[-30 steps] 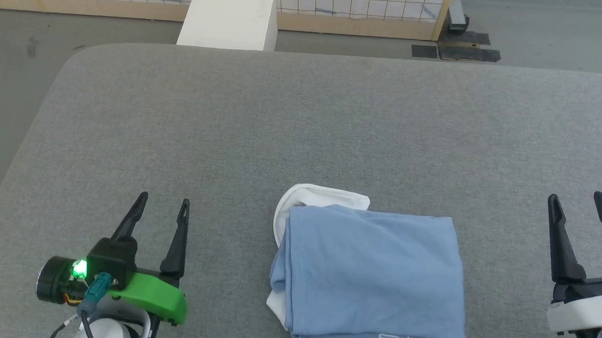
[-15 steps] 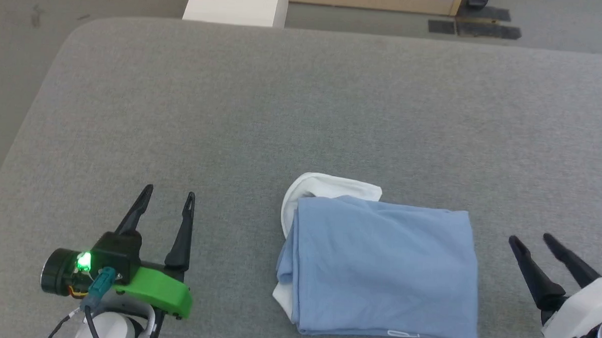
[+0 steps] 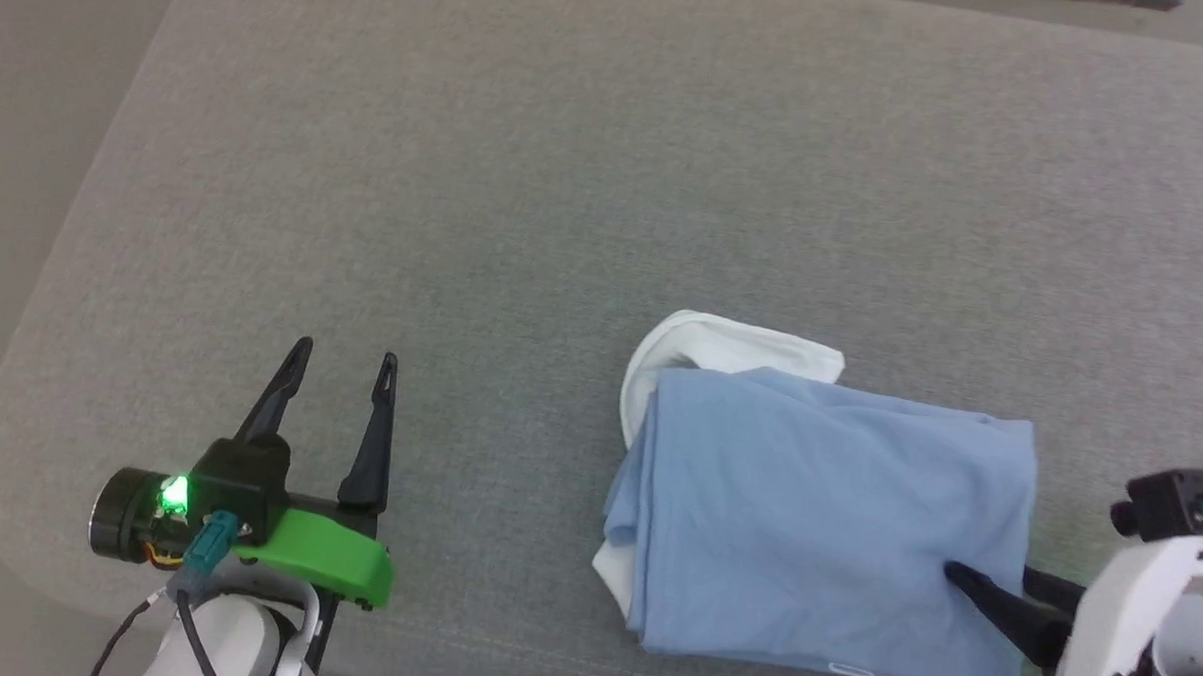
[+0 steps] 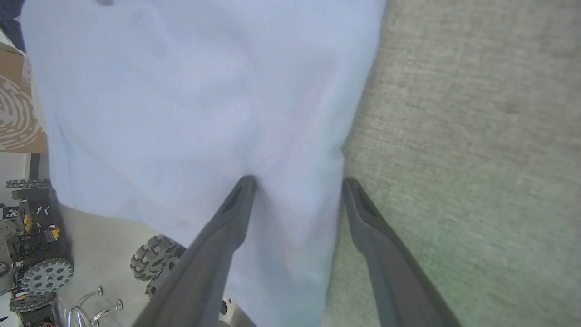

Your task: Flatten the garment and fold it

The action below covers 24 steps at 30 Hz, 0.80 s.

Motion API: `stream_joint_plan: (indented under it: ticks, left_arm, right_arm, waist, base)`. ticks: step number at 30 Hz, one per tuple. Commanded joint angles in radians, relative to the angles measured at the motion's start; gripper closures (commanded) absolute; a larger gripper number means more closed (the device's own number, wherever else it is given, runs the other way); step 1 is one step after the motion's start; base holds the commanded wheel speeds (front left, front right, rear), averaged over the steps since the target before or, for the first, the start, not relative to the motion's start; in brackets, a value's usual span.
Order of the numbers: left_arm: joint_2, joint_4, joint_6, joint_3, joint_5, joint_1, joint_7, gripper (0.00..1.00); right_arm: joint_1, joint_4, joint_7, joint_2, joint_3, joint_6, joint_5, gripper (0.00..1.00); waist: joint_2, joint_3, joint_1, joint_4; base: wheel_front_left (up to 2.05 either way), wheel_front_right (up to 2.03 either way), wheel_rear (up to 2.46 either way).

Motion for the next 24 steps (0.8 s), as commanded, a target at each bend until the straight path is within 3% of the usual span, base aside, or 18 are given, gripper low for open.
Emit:
stream_joint_plan:
  ticks: [1, 7, 8, 9, 10, 15, 19, 24]
  left_arm:
    - [-0.007, 0.005, -0.002, -0.001, 0.012, -0.020, -0.008, 0.00]
    - [-0.010, 0.016, -0.006, -0.008, 0.015, -0.035, -0.013, 0.00]
    - [-0.011, 0.017, -0.006, -0.009, 0.015, -0.036, -0.013, 0.00]
    - [-0.011, 0.019, -0.007, -0.010, 0.015, -0.038, -0.014, 0.00]
    - [-0.011, 0.021, -0.007, -0.010, 0.015, -0.039, -0.015, 0.00]
    - [-0.012, 0.030, -0.005, -0.011, 0.012, -0.038, -0.016, 0.00]
    - [-0.017, 0.033, -0.027, -0.043, 0.014, -0.044, -0.004, 0.00]
    - [-0.034, 0.017, -0.024, -0.055, 0.002, -0.041, 0.008, 0.00]
  right_arm:
    - [-0.023, 0.019, 0.012, 0.021, 0.022, -0.001, -0.013, 0.00]
    - [-0.067, 0.069, 0.019, 0.072, 0.080, -0.001, -0.057, 0.00]
    - [-0.071, 0.077, 0.020, 0.074, 0.088, -0.001, -0.064, 0.06]
    - [-0.075, 0.085, 0.020, 0.076, 0.095, -0.001, -0.071, 0.59]
    - [-0.079, 0.089, 0.017, 0.075, 0.102, -0.001, -0.077, 1.00]
    - [-0.113, 0.089, -0.040, 0.045, 0.124, -0.001, -0.111, 1.00]
    - [-0.156, 0.033, -0.080, -0.025, 0.162, -0.001, -0.155, 1.00]
    - [-0.271, -0.065, -0.087, -0.197, 0.282, -0.001, -0.270, 1.00]
  waist:
    - [-0.0001, 0.028, 0.0000, 0.030]
    - [-0.0001, 0.038, 0.0000, 0.048]
    - [-0.0001, 0.038, 0.0000, 0.050]
    - [-0.0001, 0.037, 0.0000, 0.051]
    - [-0.0001, 0.036, 0.0000, 0.052]
    - [-0.0001, 0.017, 0.0000, 0.039]
    - [-0.0001, 0.002, 0.0000, 0.006]
    - [-0.0001, 0.012, 0.0000, -0.091]
  base:
    - [0.00, 0.00, 0.00]
    - [0.00, 0.00, 0.00]
    - [0.00, 0.00, 0.00]
    - [0.00, 0.00, 0.00]
    - [0.00, 0.00, 0.00]
    - [0.00, 0.00, 0.00]
    - [0.00, 0.00, 0.00]
    - [0.00, 0.00, 0.00]
